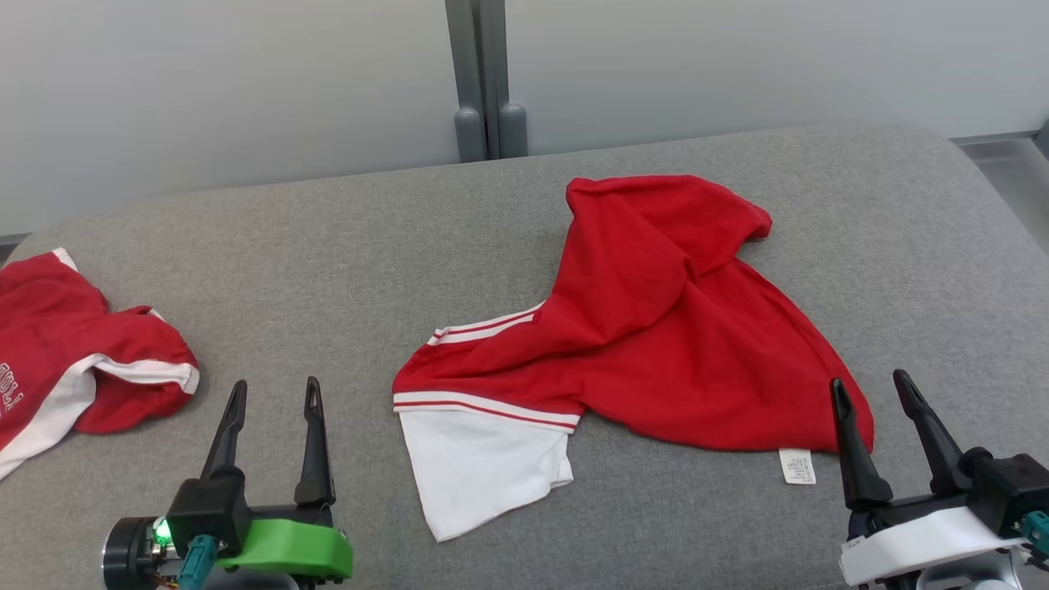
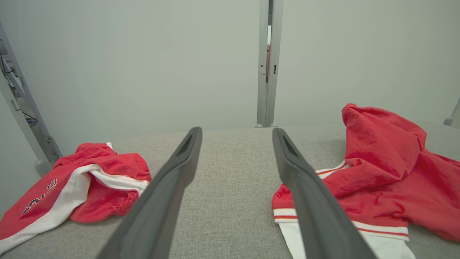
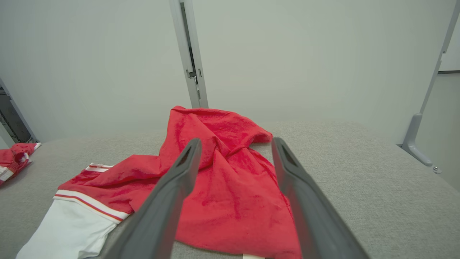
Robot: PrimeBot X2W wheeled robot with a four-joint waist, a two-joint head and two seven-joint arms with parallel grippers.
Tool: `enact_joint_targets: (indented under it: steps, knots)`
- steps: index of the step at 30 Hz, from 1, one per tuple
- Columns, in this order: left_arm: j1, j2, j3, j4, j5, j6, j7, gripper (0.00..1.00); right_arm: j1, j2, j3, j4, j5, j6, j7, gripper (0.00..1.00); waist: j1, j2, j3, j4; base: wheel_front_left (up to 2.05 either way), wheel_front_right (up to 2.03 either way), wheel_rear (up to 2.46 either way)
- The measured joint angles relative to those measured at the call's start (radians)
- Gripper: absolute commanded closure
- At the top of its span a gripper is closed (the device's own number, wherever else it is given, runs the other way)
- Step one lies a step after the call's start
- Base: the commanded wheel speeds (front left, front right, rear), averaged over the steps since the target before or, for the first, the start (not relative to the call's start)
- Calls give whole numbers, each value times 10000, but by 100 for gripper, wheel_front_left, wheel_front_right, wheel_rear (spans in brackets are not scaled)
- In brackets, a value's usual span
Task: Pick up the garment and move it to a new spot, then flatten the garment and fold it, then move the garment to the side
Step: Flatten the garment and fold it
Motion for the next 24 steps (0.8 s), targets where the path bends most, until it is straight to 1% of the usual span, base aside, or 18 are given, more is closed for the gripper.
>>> enact_joint_targets:
  steps: [3, 11, 24]
  knots:
    - [45, 0, -4, 40, 58, 15, 0, 0, 50, 169, -63, -90, -44, 0, 73, 0, 0, 0, -31, 78, 0, 0, 0]
    - [152, 10, 136, 261, 82, 84, 0, 0, 151, 374, -121, -163, -314, 0, 309, 0, 0, 0, -137, 280, 0, 0, 0]
    - [345, 197, 217, 422, 75, -10, 0, 0, 233, 366, -115, -253, -453, 0, 782, 0, 0, 0, -303, 439, 0, 0, 0]
